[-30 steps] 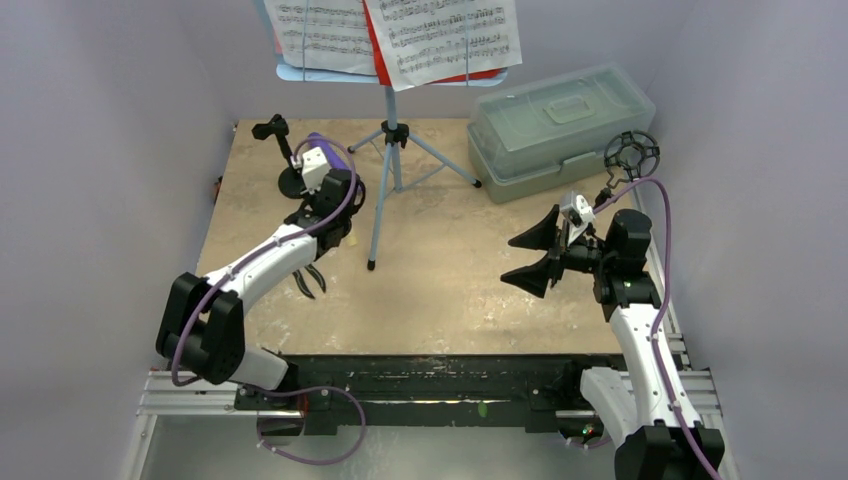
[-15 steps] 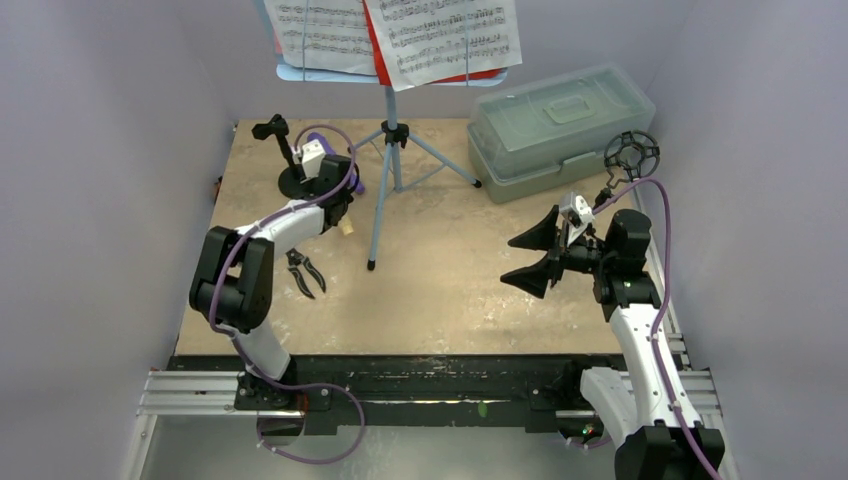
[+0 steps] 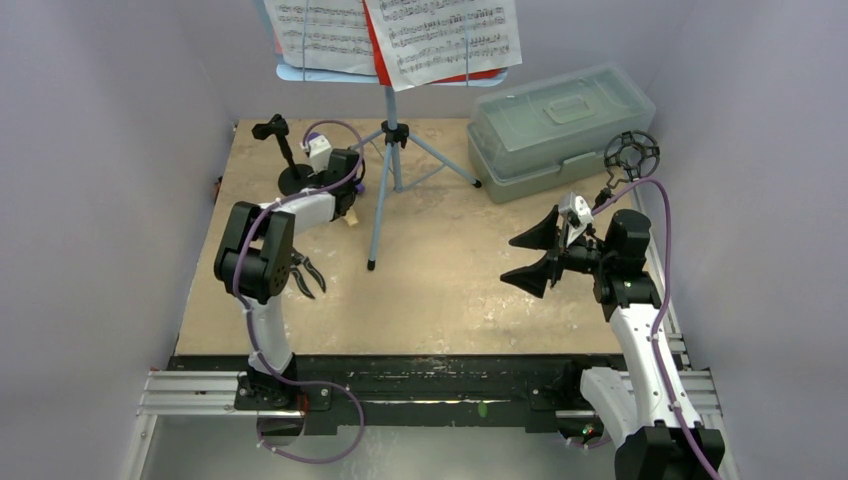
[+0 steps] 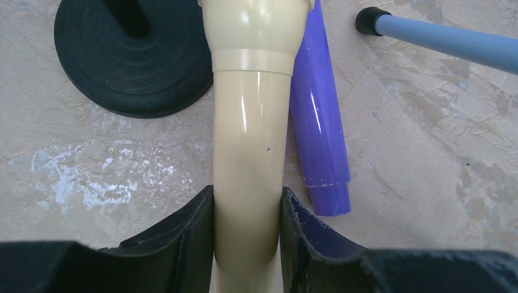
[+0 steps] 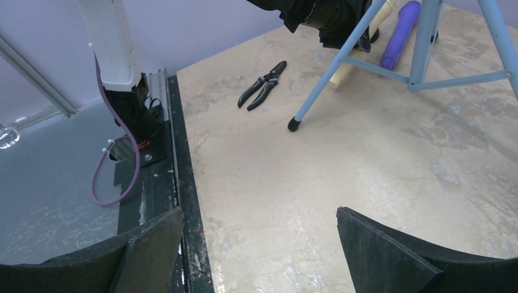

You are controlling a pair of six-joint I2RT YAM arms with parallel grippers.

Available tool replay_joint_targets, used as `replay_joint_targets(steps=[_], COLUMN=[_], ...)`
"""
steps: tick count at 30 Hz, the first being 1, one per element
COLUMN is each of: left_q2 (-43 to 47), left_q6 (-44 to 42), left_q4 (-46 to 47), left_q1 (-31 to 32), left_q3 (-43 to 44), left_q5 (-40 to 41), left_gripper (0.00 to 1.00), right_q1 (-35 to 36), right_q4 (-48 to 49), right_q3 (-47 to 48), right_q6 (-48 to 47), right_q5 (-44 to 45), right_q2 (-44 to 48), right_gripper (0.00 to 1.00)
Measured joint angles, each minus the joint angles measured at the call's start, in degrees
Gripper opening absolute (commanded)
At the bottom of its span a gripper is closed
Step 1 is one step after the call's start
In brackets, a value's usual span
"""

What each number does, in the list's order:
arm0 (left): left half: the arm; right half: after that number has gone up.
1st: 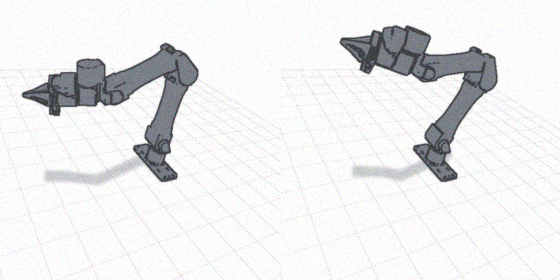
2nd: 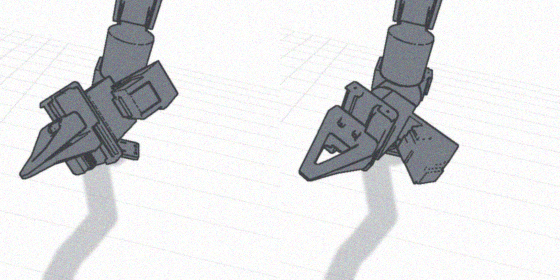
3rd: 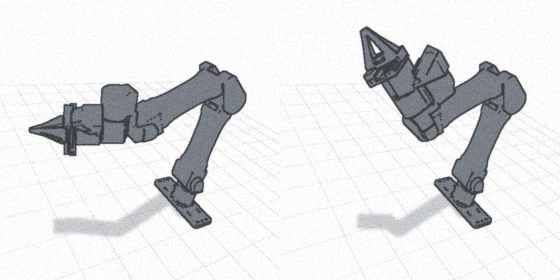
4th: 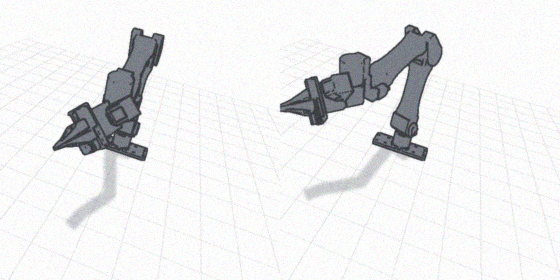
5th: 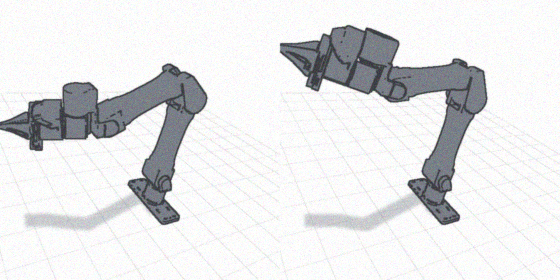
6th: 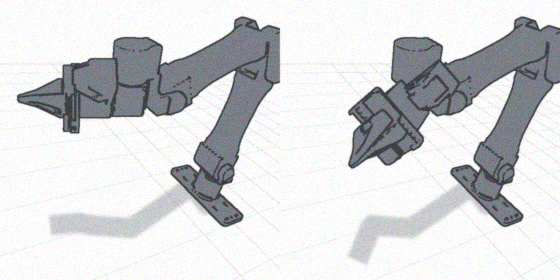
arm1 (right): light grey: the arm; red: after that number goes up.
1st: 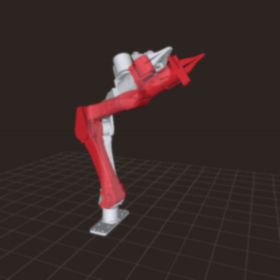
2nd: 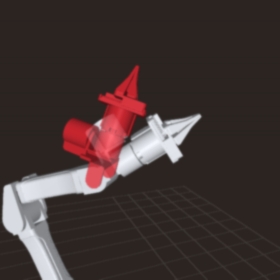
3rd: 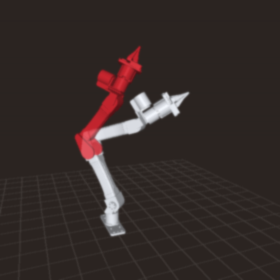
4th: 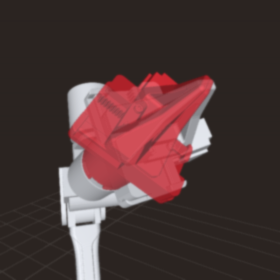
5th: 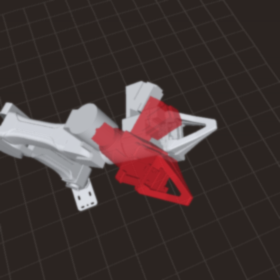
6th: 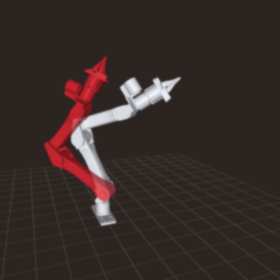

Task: Pack up the instrument practice props
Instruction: Place the microphone at the center of the board.

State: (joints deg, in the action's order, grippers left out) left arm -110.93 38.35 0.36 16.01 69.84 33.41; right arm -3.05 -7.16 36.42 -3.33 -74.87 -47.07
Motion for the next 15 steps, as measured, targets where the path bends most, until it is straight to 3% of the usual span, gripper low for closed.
replay_joint_targets(steps=[10, 12, 15], left_q2=[-3.3, -3.3, -3.3], left_q6=[-0.1, 0.0, -0.1], left_q4=[-0.6, -1.4, -1.9], left_q1=[-0.6, -0.6, -0.6], left_q3=[3.1, 4.3, 5.1], left_q5=[0.4, 0.3, -0.1], left_gripper=[0.73, 0.8, 0.82], right_q1=[0.1, 0.2, 0.4], right_q4=[-1.5, -1.7, -2.1], right_q3=[0.3, 0.3, 0.3], right_q6=[-1.3, -1.6, -1.8], right_q5=[0.5, 0.5, 0.6], right_q2=[0.0, 0.0, 0.0], right_gripper=[0.99, 0.99, 0.99])
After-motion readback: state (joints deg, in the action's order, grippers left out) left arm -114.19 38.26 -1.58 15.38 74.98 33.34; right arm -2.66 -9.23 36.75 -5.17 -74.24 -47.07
